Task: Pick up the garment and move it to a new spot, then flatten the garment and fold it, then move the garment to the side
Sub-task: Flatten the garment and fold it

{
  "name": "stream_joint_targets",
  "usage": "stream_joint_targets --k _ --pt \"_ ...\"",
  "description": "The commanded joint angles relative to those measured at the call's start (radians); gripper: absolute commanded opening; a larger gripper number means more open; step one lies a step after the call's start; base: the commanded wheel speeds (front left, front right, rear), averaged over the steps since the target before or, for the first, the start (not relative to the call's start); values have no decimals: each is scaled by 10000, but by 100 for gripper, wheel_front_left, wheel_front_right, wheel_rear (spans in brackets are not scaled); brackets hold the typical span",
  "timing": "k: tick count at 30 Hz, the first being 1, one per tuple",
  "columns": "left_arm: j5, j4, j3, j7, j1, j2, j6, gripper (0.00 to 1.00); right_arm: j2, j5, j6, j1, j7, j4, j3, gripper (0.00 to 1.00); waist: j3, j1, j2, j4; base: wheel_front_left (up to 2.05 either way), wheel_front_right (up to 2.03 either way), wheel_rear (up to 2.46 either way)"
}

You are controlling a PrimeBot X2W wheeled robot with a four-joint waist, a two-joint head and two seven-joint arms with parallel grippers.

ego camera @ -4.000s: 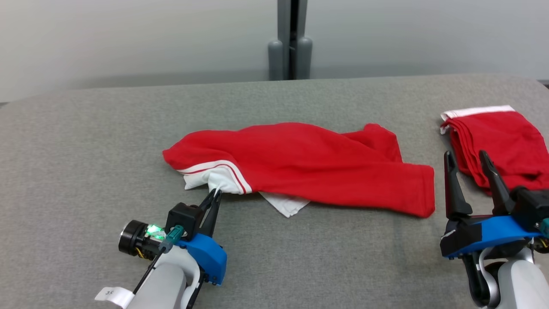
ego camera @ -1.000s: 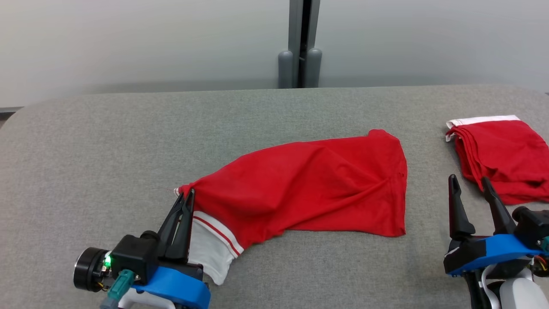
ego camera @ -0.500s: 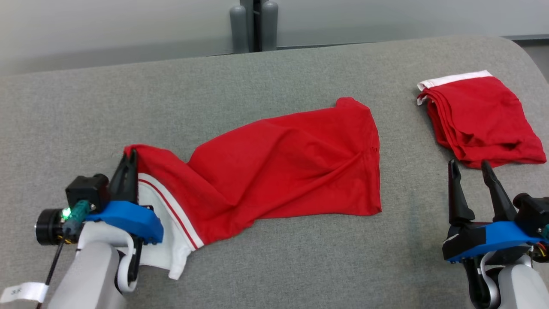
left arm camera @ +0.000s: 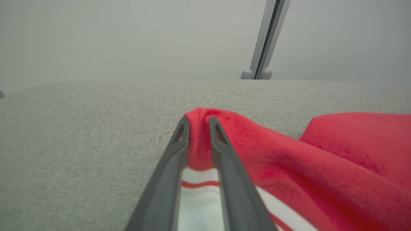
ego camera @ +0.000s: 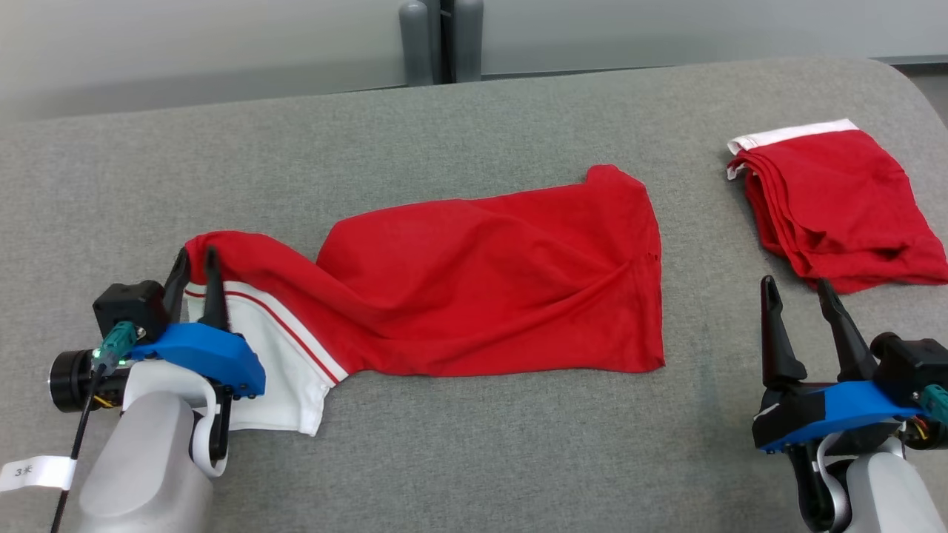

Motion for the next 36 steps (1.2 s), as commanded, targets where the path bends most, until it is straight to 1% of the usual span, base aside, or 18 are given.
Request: stream_joint_targets --k 1,3,6,11,14,15,16,20,23,27,36 --pt "-53 -90 28 -119 101 -142 -151 100 -7 -86 1 -20 -114 78 35 100 -163 -2 -1 188 0 0 0" --pt "-33 -235 80 -154 331 -252 -186 100 -7 -137 1 61 -162 94 33 100 -319 -2 -1 356 0 0 0" --pt "59 -861 279 -160 688 -351 -210 100 -9 -198 1 206 -276 117 2 100 -614 -2 -1 656 0 0 0" --pt "243 -1977 586 -163 1848 -507 -149 100 -9 -252 1 409 -502 248 124 100 -1179 -2 -1 1129 0 0 0" --pt "384 -2501 564 -164 2630 -646 -143 100 -9 -166 1 554 -603 408 304 100 -1475 -2 -1 1324 0 0 0" --pt "384 -2501 564 -164 2630 -646 -143 100 -9 -166 1 554 -603 408 304 100 -1475 -2 -1 1324 0 0 0" --pt "421 -2695 459 -165 3147 -788 -209 100 -9 -77 1 667 -675 525 445 100 -1673 -2 -1 1412 0 0 0" --pt "274 -2875 326 -165 3922 -1174 -247 100 -10 -13 1 941 -777 793 643 100 -2063 -2 -1 1485 0 0 0" --pt "210 -2967 272 -166 4346 -1403 -156 100 -10 -158 1 1140 -843 941 730 100 -2312 -2 -1 1480 0 0 0" --pt "193 -3028 259 -168 4587 -1519 -56 100 -9 -261 1 1296 -887 1040 859 100 -2496 -2 -1 1413 0 0 0" --pt "341 -3104 191 -168 4674 -1511 32 100 -9 -367 1 1336 -918 1236 1254 100 -2623 -2 -1 1249 0 0 0"
